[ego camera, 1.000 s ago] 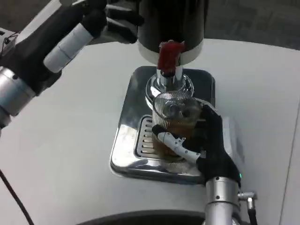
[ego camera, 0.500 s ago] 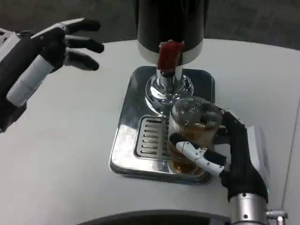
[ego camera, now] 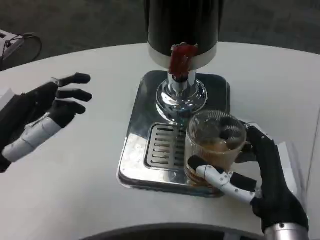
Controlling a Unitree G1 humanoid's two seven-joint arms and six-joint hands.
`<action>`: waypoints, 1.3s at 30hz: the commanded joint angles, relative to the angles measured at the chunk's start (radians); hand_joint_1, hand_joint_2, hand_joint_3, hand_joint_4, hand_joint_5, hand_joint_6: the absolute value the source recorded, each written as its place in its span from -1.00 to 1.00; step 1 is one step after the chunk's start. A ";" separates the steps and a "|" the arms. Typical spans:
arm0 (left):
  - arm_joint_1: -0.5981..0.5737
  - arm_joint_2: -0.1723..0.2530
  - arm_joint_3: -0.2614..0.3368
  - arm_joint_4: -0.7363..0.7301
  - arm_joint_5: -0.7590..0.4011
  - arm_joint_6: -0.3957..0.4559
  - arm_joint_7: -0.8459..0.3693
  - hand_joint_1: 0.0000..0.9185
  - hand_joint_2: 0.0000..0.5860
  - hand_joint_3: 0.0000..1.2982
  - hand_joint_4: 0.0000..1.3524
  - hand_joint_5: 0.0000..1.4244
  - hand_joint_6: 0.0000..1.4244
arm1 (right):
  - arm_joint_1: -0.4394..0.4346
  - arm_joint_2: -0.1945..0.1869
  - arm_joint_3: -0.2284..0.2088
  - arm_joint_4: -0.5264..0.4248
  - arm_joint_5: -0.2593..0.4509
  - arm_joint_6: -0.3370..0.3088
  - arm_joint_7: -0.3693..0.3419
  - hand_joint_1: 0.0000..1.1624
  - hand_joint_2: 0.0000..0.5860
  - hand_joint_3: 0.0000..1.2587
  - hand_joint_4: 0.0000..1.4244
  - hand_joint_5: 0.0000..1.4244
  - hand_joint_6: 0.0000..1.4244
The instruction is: Grasp the cup under the faucet to collect the drink, then remove the cup.
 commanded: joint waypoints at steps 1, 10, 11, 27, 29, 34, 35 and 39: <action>0.045 0.010 -0.028 -0.028 0.081 -0.031 0.048 -1.00 -0.83 -0.65 -0.61 -0.54 -0.59 | 0.036 -0.011 0.008 -0.071 -0.010 -0.027 0.026 0.46 -0.19 0.01 0.05 0.23 -0.24; 0.102 0.006 -0.101 -0.118 0.243 -0.049 0.120 -1.00 -0.78 -0.72 -0.77 -0.70 -0.69 | 0.096 -0.071 0.011 -0.158 0.004 -0.064 0.108 0.46 -0.19 0.04 0.05 0.23 -0.24; 0.110 0.005 -0.106 -0.131 0.256 -0.050 0.126 -1.00 -0.78 -0.73 -0.79 -0.72 -0.70 | 0.103 -0.074 0.011 -0.168 0.012 -0.063 0.121 0.46 -0.19 0.04 0.05 0.24 -0.23; 0.340 -0.019 -0.110 -0.412 0.420 -0.042 0.166 -1.00 -0.74 -0.88 -1.00 -0.92 -0.82 | 0.193 -0.164 -0.061 -0.286 0.083 -0.147 0.227 0.49 -0.21 0.05 0.07 0.29 -0.21; 0.367 -0.031 -0.121 -0.451 0.441 -0.036 0.165 -1.00 -0.74 -0.91 -1.00 -0.95 -0.84 | 0.215 -0.178 -0.078 -0.297 0.095 -0.161 0.242 0.49 -0.21 0.05 0.07 0.29 -0.21; 0.417 -0.051 -0.114 -0.508 0.463 -0.030 0.170 -1.00 -0.74 -0.95 -1.00 -0.99 -0.87 | 0.244 -0.195 -0.099 -0.324 0.114 -0.191 0.262 0.50 -0.21 0.07 0.08 0.30 -0.21; 0.423 -0.051 -0.112 -0.513 0.466 -0.030 0.169 -1.00 -0.74 -0.96 -1.00 -1.00 -0.87 | 0.245 -0.198 -0.098 -0.327 0.109 -0.200 0.263 0.50 -0.21 0.07 0.08 0.30 -0.21; 0.442 -0.055 -0.116 -0.534 0.481 -0.028 0.167 -1.00 -0.74 -1.00 -1.00 -1.00 -0.90 | 0.256 -0.200 -0.099 -0.343 0.118 -0.207 0.276 0.50 -0.21 0.08 0.09 0.31 -0.21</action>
